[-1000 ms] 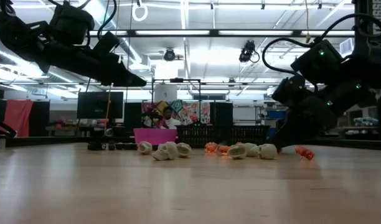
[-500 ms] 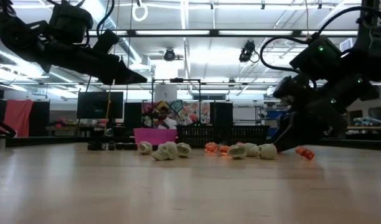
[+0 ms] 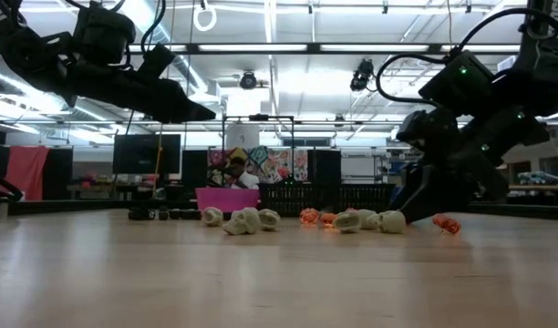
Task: Sort Halloween decoration
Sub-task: Put the orange pumpkin toy into the right black bin
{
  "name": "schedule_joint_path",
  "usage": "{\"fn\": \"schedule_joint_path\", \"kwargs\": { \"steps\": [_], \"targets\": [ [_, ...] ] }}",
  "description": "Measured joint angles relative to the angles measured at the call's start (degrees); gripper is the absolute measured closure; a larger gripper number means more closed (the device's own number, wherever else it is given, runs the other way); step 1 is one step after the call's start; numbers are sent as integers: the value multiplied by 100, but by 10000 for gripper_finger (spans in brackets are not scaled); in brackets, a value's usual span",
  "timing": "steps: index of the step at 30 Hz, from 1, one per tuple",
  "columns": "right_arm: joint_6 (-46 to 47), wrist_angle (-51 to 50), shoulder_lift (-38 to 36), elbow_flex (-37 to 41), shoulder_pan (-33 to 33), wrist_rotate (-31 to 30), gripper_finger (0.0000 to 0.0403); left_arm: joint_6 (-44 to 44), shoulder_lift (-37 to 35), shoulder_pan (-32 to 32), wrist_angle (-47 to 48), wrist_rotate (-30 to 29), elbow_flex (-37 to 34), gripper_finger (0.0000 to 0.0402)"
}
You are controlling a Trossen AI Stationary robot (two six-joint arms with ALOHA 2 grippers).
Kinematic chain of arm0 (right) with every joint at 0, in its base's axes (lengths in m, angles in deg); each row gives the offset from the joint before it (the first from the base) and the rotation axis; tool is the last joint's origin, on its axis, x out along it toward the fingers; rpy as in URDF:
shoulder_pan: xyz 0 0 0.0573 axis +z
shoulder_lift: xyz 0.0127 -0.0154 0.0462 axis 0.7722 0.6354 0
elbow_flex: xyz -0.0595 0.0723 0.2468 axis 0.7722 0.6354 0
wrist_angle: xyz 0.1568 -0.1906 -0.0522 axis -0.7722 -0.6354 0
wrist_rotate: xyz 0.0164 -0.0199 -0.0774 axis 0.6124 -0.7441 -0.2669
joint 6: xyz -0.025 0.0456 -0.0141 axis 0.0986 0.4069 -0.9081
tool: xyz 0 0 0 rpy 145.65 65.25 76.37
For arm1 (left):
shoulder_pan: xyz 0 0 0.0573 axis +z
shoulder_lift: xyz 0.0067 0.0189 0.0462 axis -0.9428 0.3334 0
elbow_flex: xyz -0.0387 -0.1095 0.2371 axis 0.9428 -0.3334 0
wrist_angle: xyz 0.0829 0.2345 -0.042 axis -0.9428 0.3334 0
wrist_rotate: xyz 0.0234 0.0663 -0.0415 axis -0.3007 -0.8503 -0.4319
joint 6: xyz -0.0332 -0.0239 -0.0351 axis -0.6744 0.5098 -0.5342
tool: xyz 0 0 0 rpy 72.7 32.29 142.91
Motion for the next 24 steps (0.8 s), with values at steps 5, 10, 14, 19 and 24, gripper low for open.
{"fn": "schedule_joint_path", "kwargs": {
  "steps": [5,10,14,19,24],
  "targets": [
    [418,-158,-11,-11,0,0,197,-11,0,-56,-1,2,0,212],
    [575,-243,-128,-4,0,45,208,-11,0,-57,-17,9,0,212],
    [622,-623,-502,22,7,95,225,7,0,-57,-22,9,0,212],
    [619,-1083,-870,30,9,37,262,120,0,-44,-59,7,0,212],
    [641,-1036,-866,31,12,47,291,122,0,-44,-66,7,0,212]
  ]
}}
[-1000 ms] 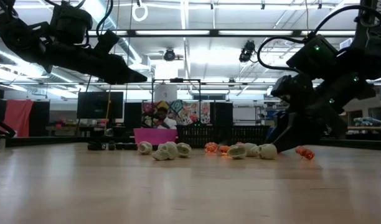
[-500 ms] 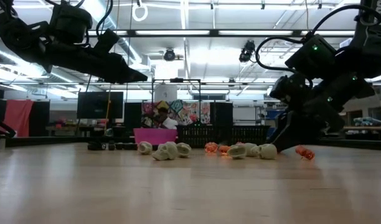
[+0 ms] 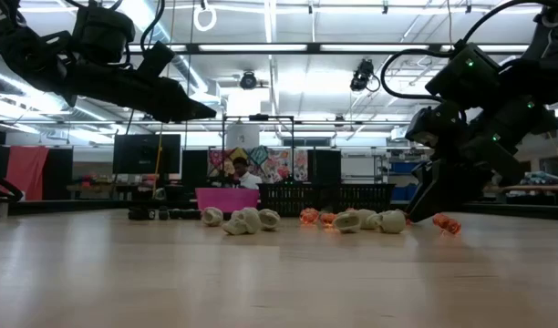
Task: Sort Halloween decoration
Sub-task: Put the orange pumpkin toy into the right black bin
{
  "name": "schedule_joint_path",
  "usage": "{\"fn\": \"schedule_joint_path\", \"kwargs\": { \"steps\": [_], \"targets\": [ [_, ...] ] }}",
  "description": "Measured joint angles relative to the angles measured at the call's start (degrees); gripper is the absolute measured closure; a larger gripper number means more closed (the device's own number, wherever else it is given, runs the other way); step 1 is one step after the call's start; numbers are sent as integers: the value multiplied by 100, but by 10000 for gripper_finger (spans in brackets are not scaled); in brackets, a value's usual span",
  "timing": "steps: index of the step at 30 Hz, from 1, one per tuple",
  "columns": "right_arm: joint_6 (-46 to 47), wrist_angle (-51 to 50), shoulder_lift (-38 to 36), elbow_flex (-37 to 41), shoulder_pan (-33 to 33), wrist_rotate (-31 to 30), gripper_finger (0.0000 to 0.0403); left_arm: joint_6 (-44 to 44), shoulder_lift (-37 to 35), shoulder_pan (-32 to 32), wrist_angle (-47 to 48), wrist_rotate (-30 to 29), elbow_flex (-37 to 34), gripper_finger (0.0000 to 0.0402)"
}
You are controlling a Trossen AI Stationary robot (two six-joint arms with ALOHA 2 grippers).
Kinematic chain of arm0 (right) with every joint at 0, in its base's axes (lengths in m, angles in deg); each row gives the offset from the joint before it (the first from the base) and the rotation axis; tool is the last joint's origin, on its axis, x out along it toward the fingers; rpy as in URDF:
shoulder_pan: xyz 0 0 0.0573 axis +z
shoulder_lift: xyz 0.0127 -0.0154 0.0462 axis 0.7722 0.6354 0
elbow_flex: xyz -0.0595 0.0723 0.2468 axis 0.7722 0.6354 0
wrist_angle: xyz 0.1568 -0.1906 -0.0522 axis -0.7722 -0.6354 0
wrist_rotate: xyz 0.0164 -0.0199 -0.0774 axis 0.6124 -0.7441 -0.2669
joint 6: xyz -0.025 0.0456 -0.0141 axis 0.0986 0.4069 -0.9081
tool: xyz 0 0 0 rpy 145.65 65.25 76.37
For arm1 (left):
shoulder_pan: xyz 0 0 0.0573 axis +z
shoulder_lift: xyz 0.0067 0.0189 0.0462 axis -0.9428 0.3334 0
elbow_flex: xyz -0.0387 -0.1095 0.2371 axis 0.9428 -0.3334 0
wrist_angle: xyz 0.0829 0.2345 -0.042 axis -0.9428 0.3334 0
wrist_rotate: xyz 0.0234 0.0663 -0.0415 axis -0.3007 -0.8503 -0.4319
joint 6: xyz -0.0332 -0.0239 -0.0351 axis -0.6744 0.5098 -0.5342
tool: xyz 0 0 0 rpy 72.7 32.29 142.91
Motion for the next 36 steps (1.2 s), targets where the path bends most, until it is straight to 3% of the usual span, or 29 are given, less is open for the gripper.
{"fn": "schedule_joint_path", "kwargs": {
  "steps": [6,14,18,36],
  "targets": [
    [56,281,303,-14,5,-53,282,-2,0,0,-31,0,0,212],
    [96,828,634,-24,7,-132,220,-57,2,0,-26,0,0,212],
    [83,854,636,-24,7,-173,210,-57,0,0,-26,0,0,212],
    [86,977,643,-17,1,-366,293,-133,0,0,-24,0,-2,212]
  ]
}}
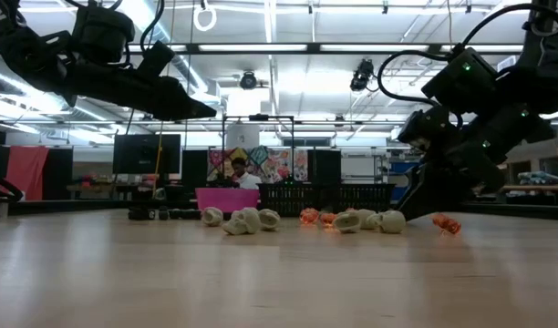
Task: Sort Halloween decoration
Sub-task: Put the orange pumpkin toy into the right black bin
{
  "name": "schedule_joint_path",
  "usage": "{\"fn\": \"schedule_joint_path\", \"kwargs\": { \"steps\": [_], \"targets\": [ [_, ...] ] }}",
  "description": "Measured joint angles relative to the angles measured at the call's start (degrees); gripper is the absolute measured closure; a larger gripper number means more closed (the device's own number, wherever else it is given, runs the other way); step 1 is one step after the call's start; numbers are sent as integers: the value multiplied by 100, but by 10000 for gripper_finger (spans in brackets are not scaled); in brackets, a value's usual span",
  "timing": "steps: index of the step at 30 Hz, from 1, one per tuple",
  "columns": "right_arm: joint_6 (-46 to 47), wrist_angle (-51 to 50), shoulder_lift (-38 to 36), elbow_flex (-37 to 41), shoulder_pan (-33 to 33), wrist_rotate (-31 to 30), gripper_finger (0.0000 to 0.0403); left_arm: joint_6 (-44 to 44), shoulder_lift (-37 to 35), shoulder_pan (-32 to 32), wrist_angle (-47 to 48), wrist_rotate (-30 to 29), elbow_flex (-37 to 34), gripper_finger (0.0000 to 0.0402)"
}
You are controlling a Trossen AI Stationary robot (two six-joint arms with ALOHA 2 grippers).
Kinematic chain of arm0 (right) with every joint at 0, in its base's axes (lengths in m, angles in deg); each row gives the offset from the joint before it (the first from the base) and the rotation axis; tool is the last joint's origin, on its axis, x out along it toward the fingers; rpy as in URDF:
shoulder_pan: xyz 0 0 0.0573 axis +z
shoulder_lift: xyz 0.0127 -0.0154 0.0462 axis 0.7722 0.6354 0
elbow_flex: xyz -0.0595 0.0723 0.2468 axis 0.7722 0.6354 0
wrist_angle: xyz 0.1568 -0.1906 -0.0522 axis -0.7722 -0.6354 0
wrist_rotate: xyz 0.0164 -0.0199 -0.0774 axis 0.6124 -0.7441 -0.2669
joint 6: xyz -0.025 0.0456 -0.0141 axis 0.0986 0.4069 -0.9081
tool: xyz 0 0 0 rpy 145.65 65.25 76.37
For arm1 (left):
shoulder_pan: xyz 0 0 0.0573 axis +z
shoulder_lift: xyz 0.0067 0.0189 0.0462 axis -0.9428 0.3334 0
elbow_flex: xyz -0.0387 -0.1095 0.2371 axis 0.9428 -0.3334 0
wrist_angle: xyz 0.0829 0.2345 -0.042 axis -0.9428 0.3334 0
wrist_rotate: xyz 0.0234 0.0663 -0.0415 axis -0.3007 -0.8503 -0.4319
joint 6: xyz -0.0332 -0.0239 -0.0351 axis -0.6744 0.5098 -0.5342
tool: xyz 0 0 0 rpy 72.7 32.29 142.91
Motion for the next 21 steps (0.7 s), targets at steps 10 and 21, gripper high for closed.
{"fn": "schedule_joint_path", "kwargs": {
  "steps": [10,21],
  "targets": [
    [-29,110,2,-96,-2,-20,290,-3,1,0,4,0,1,212],
    [-556,115,0,-485,-2,-365,291,-86,0,0,8,0,0,212]
  ]
}}
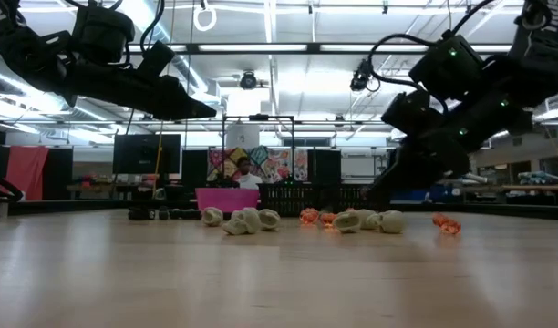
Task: Sort Halloween decoration
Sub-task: Put the orange pumpkin toy into the right black bin
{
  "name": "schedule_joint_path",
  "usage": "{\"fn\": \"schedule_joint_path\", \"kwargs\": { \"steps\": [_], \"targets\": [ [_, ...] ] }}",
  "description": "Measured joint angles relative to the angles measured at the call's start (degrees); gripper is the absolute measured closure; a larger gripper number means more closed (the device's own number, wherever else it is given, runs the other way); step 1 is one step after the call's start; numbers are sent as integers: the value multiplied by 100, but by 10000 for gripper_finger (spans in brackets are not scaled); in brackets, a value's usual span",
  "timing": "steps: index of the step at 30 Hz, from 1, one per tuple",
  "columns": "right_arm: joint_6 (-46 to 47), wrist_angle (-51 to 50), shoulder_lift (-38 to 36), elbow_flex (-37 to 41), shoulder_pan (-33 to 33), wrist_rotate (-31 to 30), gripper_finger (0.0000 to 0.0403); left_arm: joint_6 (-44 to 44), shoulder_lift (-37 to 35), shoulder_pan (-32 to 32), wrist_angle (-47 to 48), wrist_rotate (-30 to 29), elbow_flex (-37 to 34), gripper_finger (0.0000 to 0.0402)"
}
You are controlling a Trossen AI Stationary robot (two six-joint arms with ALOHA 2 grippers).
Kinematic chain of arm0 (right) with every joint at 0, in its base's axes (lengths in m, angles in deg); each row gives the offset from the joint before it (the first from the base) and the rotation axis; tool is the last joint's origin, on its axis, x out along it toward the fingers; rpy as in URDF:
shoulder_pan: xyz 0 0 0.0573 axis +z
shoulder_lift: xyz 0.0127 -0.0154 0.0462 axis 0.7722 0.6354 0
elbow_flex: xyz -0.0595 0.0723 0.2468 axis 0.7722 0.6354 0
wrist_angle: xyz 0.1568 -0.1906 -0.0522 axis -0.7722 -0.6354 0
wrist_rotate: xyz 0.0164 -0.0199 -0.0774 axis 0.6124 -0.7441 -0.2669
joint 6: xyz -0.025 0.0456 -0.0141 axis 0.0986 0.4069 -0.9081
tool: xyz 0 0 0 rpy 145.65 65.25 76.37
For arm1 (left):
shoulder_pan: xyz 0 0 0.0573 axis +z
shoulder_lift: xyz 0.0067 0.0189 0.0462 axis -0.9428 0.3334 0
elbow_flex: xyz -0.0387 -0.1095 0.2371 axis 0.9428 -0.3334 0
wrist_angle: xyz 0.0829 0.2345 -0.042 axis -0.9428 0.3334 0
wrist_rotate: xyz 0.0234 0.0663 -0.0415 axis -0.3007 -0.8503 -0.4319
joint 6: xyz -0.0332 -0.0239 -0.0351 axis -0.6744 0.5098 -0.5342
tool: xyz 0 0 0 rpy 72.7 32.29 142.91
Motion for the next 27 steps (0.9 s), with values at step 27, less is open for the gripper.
{"fn": "schedule_joint_path", "kwargs": {
  "steps": [27],
  "targets": [
    [665,-3856,-9,-2470,-1228,-1180,290,-393,0,-1,-40,0,1,212]
  ]
}}
